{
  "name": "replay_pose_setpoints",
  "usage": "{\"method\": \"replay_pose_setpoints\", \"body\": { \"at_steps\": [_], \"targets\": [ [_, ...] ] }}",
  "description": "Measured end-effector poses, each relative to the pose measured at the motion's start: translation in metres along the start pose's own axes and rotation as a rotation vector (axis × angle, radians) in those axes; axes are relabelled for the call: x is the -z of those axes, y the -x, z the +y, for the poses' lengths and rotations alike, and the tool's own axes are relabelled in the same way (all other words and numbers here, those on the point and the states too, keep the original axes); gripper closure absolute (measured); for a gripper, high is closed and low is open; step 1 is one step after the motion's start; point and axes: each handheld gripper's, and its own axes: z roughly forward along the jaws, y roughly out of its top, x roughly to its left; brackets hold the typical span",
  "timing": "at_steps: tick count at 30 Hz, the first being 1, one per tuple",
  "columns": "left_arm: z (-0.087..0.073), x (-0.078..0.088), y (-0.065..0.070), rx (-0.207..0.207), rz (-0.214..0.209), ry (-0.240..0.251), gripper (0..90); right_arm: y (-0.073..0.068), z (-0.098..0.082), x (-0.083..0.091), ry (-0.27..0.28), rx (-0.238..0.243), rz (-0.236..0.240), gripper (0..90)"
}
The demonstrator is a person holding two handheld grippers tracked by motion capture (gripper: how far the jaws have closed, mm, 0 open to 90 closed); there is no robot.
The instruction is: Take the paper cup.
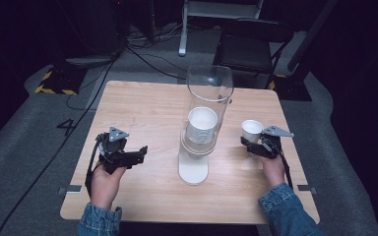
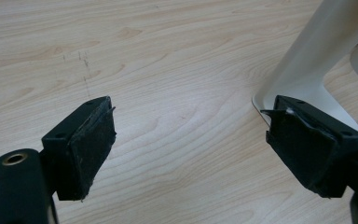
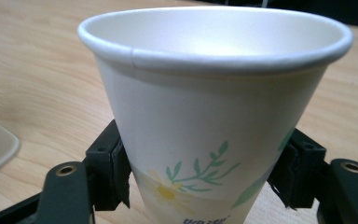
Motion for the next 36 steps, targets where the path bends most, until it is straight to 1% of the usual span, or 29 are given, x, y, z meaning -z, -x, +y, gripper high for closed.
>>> {"method": "replay_pose_setpoints", "body": {
  "at_steps": [2, 3, 6, 10, 18, 20, 27, 28, 29, 30, 32, 34, 36],
  "targets": [
    [0.000, 0.000, 0.000, -0.005, 0.001, -0.003, 15.3, 0.001, -0.001, -0.001, -0.005, 0.000, 0.002, 32.2],
    [0.000, 0.000, 0.001, 0.001, 0.000, -0.003, 15.3, 0.001, -0.002, -0.003, -0.011, -0.002, 0.005, 32.2],
    [0.000, -0.001, 0.001, -0.006, -0.002, -0.006, 15.3, 0.002, -0.005, -0.008, -0.033, 0.000, 0.013, 32.0],
    [0.000, -0.001, 0.001, -0.005, -0.002, -0.007, 15.3, 0.002, -0.008, -0.013, -0.054, -0.002, 0.016, 31.8],
    [0.000, -0.002, 0.001, -0.005, -0.001, -0.007, 15.3, -0.001, -0.010, -0.017, -0.086, 0.010, 0.025, 31.5],
    [0.000, -0.002, 0.001, -0.005, 0.001, -0.008, 15.3, -0.002, -0.010, -0.018, -0.096, 0.015, 0.018, 31.1],
    [0.000, -0.002, 0.001, -0.006, -0.001, -0.009, 15.3, -0.003, -0.012, -0.018, -0.120, 0.020, 0.017, 29.7],
    [0.000, -0.002, 0.001, -0.005, -0.002, -0.009, 15.3, -0.002, -0.012, -0.019, -0.125, 0.020, 0.015, 27.8],
    [0.000, -0.002, 0.001, -0.003, 0.004, -0.009, 15.3, -0.001, -0.012, -0.019, -0.126, 0.007, 0.017, 20.4],
    [0.000, -0.002, 0.001, 0.003, 0.008, -0.009, 15.3, -0.001, -0.012, -0.019, -0.125, -0.002, 0.017, 18.2],
    [0.000, -0.002, 0.001, 0.005, 0.010, -0.009, 15.3, -0.001, -0.011, -0.018, -0.120, -0.013, 0.017, 14.8],
    [0.000, -0.002, 0.000, 0.004, 0.012, -0.009, 15.2, -0.001, -0.011, -0.017, -0.118, -0.011, 0.020, 14.3],
    [0.000, -0.001, -0.001, 0.005, 0.012, -0.006, 15.2, -0.002, -0.010, -0.014, -0.112, -0.008, 0.010, 10.9]
  ]
}}
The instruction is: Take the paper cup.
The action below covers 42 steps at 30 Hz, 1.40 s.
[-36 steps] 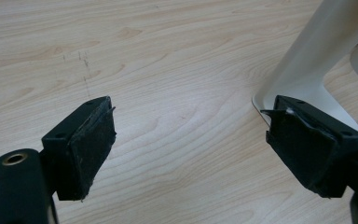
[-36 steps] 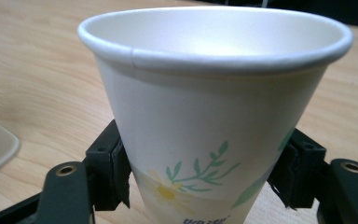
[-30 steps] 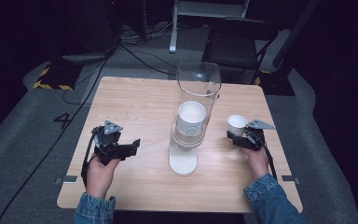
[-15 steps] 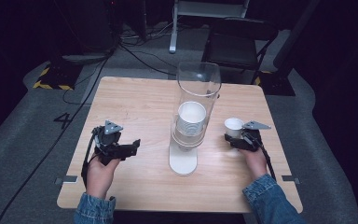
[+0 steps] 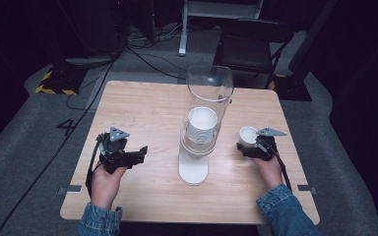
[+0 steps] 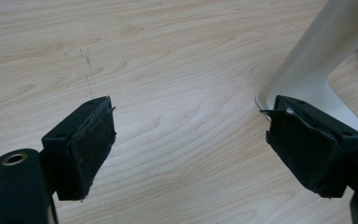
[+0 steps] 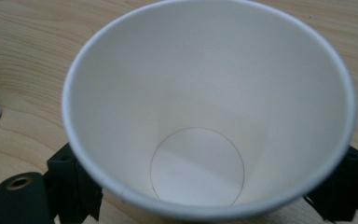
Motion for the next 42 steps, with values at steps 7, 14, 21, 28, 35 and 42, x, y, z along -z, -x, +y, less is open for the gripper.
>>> {"method": "replay_pose_setpoints", "body": {
  "at_steps": [7, 14, 21, 28, 35, 42],
  "targets": [
    [0.002, -0.001, 0.000, 0.000, -0.004, -0.002, 15.3, -0.002, 0.004, 0.016, 0.031, -0.010, -0.033, 0.0],
    [0.002, -0.002, 0.002, 0.001, -0.008, 0.001, 15.2, -0.006, 0.012, 0.044, 0.076, 0.026, -0.039, 0.0],
    [0.002, -0.001, 0.002, 0.002, -0.015, 0.001, 15.2, -0.006, 0.021, 0.078, 0.135, -0.006, -0.016, 0.0],
    [0.001, 0.006, 0.003, -0.006, -0.026, 0.000, 15.2, -0.013, 0.024, 0.112, 0.171, -0.002, 0.047, 0.0],
    [0.002, 0.017, -0.004, -0.075, -0.084, -0.040, 15.2, -0.025, 0.017, 0.138, 0.281, 0.110, 0.114, 9.3],
    [0.001, 0.027, -0.010, -0.082, -0.091, -0.036, 15.2, -0.033, 0.005, 0.149, 0.301, 0.099, 0.147, 14.2]
  ]
}}
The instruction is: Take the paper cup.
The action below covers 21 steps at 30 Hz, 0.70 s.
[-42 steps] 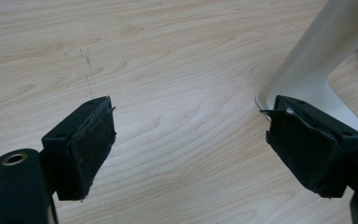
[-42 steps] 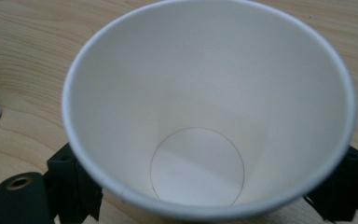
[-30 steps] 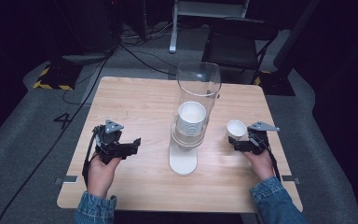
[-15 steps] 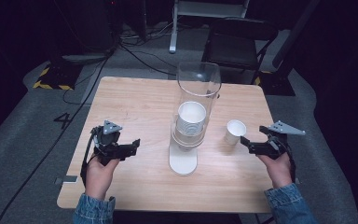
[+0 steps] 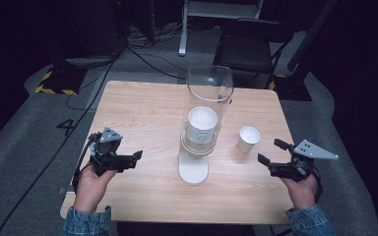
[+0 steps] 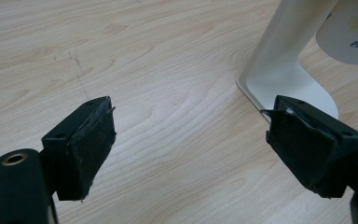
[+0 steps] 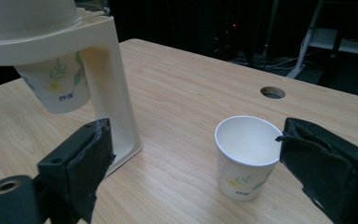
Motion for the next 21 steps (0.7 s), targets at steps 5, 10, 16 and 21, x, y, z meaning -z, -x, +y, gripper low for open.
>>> {"method": "replay_pose_setpoints", "body": {
  "at_steps": [5, 10, 16, 21],
  "targets": [
    [-0.001, -0.001, 0.001, -0.013, -0.005, -0.019, 15.2, -0.006, -0.022, 0.003, -0.013, -0.021, -0.008, 15.2],
    [-0.001, -0.003, 0.001, -0.018, -0.004, -0.027, 15.3, -0.005, -0.028, 0.001, -0.052, -0.030, -0.026, 15.3],
    [-0.001, -0.003, 0.001, -0.009, 0.001, -0.030, 15.3, -0.006, -0.031, -0.003, -0.070, -0.014, -0.027, 15.4],
    [-0.001, -0.004, 0.002, -0.011, 0.003, -0.029, 15.3, -0.007, -0.032, -0.006, -0.080, -0.014, -0.028, 15.6]
  ]
}}
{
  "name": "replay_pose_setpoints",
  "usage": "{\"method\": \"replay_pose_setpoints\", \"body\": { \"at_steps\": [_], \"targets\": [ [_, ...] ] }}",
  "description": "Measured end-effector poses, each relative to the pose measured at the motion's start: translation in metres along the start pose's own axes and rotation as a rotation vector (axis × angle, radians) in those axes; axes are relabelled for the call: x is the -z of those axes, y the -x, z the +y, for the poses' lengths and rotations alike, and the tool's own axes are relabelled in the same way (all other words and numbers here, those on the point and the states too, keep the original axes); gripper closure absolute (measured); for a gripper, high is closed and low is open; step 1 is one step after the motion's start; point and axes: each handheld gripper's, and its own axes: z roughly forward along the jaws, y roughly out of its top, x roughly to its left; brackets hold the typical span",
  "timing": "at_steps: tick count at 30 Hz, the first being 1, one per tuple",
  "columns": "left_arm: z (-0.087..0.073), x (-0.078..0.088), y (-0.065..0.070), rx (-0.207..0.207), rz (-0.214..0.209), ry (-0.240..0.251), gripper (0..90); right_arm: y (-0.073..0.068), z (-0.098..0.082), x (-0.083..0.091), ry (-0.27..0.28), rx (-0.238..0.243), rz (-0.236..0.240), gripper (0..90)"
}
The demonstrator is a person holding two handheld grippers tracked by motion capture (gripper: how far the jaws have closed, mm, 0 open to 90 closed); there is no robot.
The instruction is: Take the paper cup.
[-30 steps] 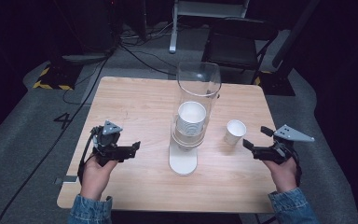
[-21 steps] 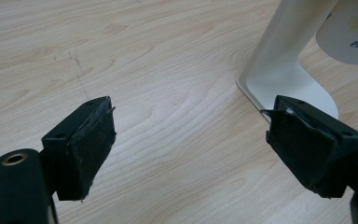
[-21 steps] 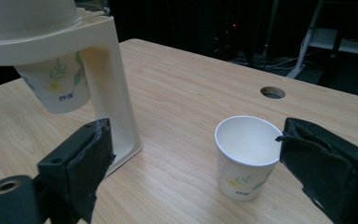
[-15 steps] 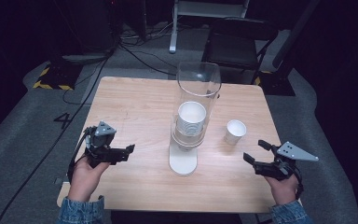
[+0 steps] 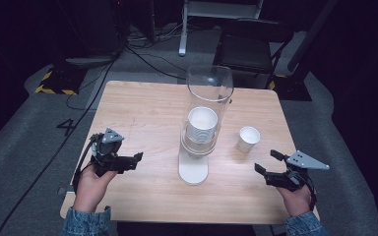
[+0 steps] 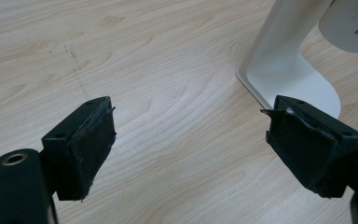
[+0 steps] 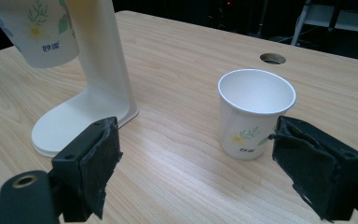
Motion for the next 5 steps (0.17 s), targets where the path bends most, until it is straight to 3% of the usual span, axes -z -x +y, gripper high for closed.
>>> {"method": "replay_pose_setpoints", "body": {
  "at_steps": [5],
  "targets": [
    [0.0002, -0.0011, 0.0003, 0.003, 0.005, -0.002, 15.3, -0.0001, -0.0009, -0.0014, -0.004, 0.003, -0.003, 15.6]
  ]
}}
